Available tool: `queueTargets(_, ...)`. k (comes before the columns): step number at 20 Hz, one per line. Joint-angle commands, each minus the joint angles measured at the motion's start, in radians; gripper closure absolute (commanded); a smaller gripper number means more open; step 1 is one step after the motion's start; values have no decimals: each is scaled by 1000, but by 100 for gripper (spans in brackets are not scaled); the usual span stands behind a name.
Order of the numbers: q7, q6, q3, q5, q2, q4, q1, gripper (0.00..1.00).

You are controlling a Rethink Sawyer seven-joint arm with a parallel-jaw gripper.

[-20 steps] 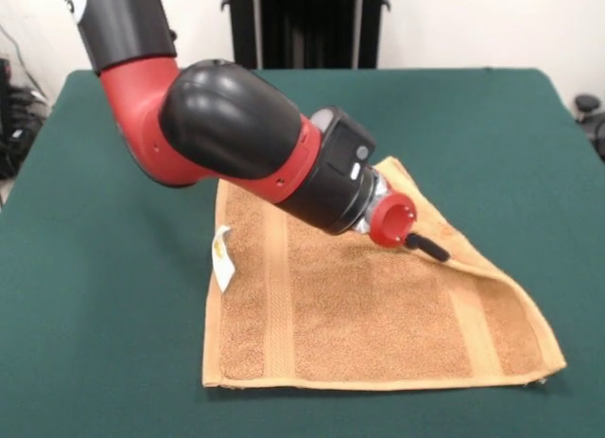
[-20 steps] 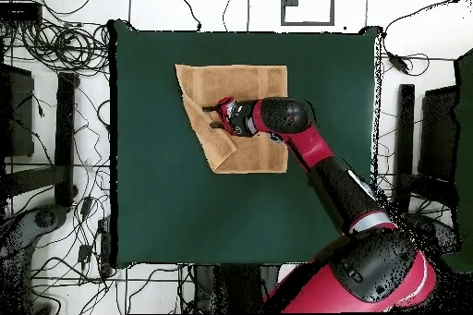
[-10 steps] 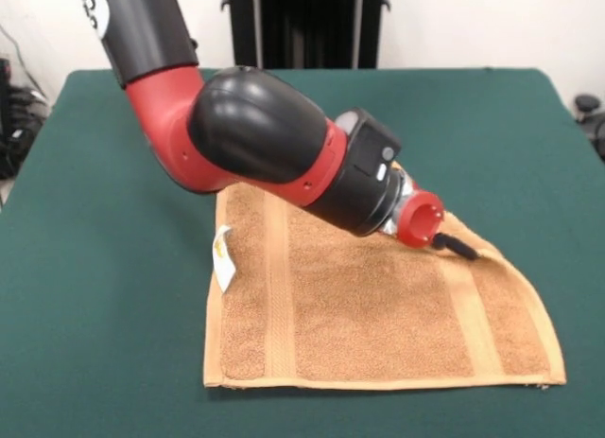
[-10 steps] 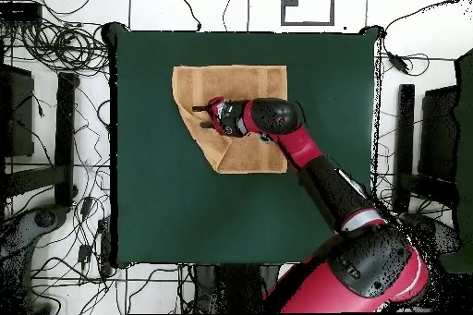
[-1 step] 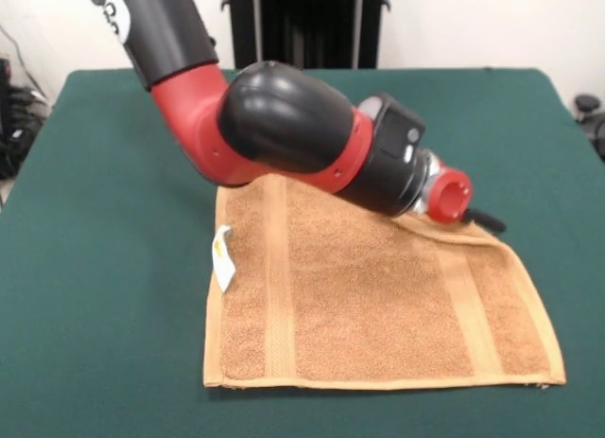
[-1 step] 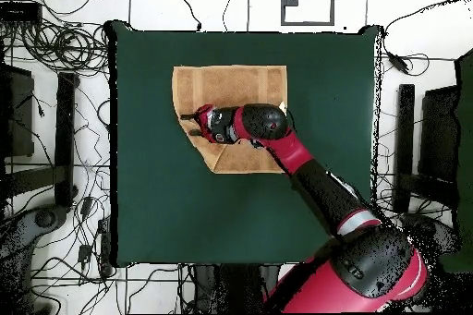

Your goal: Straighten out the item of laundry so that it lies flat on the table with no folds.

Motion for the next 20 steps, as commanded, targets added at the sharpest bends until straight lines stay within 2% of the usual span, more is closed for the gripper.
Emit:
queueTargets(1,89,-45,63,43,-44,156,4,0)
queueTargets(8,104,-33,43,41,-111,219,-20,0)
queueTargets(11,99,-18,16,33,-145,203,-10,0)
queueTargets(14,110,-2,-84,-21,-228,102,61,0)
queueTargets(17,107,38,-152,-58,-275,20,106,0)
queueTargets(19,92,81,-163,-59,-282,-7,108,0)
queueTargets(20,31,153,-205,-75,-171,-171,114,0)
